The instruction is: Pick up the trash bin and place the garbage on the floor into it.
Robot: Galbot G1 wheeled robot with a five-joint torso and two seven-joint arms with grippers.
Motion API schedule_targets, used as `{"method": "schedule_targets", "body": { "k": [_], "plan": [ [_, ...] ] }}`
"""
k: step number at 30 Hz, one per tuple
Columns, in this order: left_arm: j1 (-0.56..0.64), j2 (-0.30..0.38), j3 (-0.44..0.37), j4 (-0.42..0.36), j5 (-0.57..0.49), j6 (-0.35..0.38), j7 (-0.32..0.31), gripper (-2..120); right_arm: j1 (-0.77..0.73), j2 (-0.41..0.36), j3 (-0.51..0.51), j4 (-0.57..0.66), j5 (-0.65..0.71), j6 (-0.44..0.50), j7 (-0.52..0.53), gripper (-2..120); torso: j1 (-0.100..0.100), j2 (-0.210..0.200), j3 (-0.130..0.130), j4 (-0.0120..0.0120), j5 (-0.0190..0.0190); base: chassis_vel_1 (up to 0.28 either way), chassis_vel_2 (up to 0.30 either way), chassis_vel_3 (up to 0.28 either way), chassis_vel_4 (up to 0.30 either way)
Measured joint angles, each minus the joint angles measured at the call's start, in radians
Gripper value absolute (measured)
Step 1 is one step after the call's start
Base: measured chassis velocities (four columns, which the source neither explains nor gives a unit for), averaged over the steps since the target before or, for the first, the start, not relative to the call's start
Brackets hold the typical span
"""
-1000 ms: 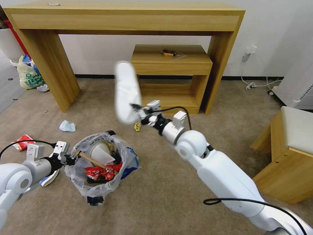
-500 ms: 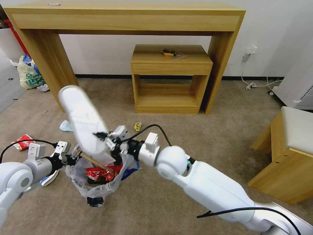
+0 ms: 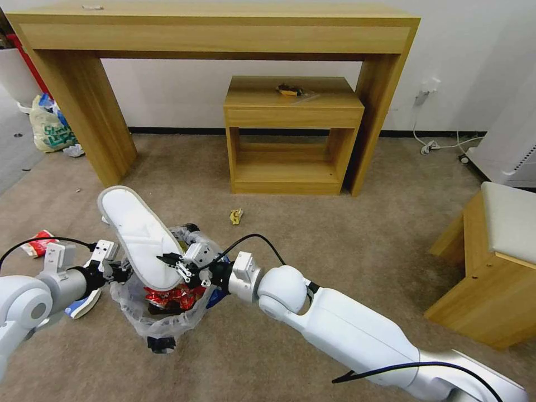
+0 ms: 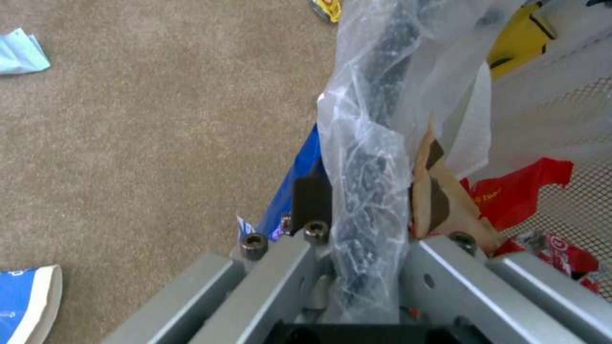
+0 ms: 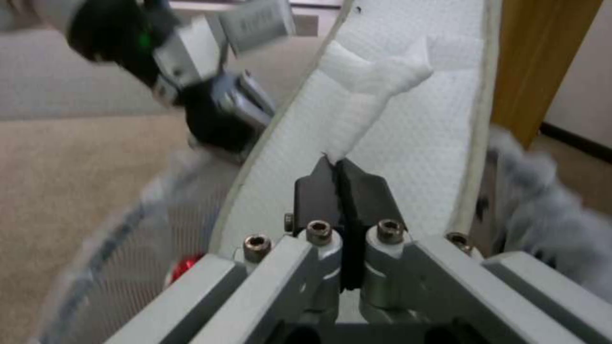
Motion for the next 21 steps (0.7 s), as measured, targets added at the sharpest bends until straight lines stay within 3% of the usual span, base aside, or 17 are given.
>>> {"method": "schedule_targets", "body": {
  "k": [10, 11, 21],
  "plan": [
    [-0.001, 0.0, -0.003, 0.0, 0.001, 0.0, 0.004, 0, -0.011, 0.01, -0.008, -0.023, -0.009, -0.003, 0.022, 5, 0.0, 0.0, 0.0, 0.0, 0.0001, 0.0, 0.0, 0.0, 0.0],
    [-0.001, -0.002, -0.003, 0.0, 0.002, 0.0, 0.004, 0, -0.012, 0.02, -0.01, -0.032, -0.007, -0.003, 0.03, 17, 0.0, 0.0, 0.0, 0.0, 0.0001, 0.0, 0.0, 0.0, 0.0],
    [0.002, -0.003, -0.017, 0.005, 0.005, 0.0, 0.011, 0, -0.012, 0.031, -0.013, -0.056, 0.009, -0.011, 0.059, 52, 0.0, 0.0, 0.0, 0.0, 0.0001, 0.0, 0.0, 0.0, 0.0]
  ]
}}
